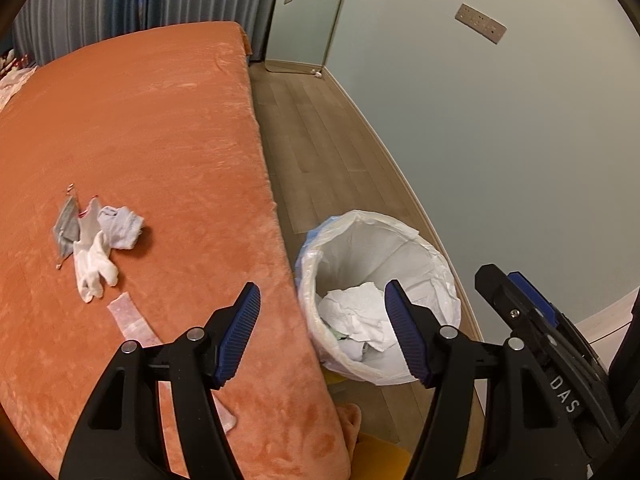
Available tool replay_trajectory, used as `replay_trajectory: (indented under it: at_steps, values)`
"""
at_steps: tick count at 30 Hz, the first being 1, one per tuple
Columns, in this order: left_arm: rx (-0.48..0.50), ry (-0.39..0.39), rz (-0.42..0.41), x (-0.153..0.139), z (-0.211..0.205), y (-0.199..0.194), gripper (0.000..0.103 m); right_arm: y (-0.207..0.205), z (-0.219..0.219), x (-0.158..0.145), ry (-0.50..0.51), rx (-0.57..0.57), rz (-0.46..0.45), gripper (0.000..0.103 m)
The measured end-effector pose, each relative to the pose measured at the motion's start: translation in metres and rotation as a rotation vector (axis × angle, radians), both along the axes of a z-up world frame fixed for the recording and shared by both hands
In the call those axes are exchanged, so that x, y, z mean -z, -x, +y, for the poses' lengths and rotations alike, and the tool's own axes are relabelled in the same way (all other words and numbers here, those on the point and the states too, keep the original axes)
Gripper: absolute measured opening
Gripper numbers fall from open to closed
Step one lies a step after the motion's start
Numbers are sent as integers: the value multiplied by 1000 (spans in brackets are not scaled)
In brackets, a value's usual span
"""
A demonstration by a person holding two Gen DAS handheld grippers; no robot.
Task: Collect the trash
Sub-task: 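Move both open tools back over the bed toward the glove and strip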
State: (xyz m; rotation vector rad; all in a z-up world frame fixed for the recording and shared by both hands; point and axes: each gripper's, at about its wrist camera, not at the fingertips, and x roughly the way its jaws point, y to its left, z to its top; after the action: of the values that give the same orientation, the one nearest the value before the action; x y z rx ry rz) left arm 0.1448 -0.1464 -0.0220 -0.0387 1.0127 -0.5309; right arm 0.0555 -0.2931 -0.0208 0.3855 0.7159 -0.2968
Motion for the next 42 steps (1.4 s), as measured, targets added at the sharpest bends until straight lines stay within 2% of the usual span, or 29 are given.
replay_trajectory:
  at_steps: [9, 11, 17, 23, 28, 42]
  values:
    - [-77, 15, 1, -4, 49, -2, 62, -5, 44, -6, 27, -71, 11, 57]
    - [-100, 14, 2, -4, 62, -2, 67, -5, 56, -5, 29, -93, 18, 57]
    - [-146, 21, 0, -3, 93, -2, 67, -11, 84, -2, 33, -141, 34, 58]
    - [-196, 24, 14, 4, 127, -3, 67, -17, 114, 3, 46, -187, 53, 63]
    - [-253, 29, 36, 13, 158, -5, 67, -22, 136, 14, 50, -223, 82, 66]
    - [-365, 10, 113, 53, 225, -13, 70, -40, 199, 71, 30, -328, 200, 67]
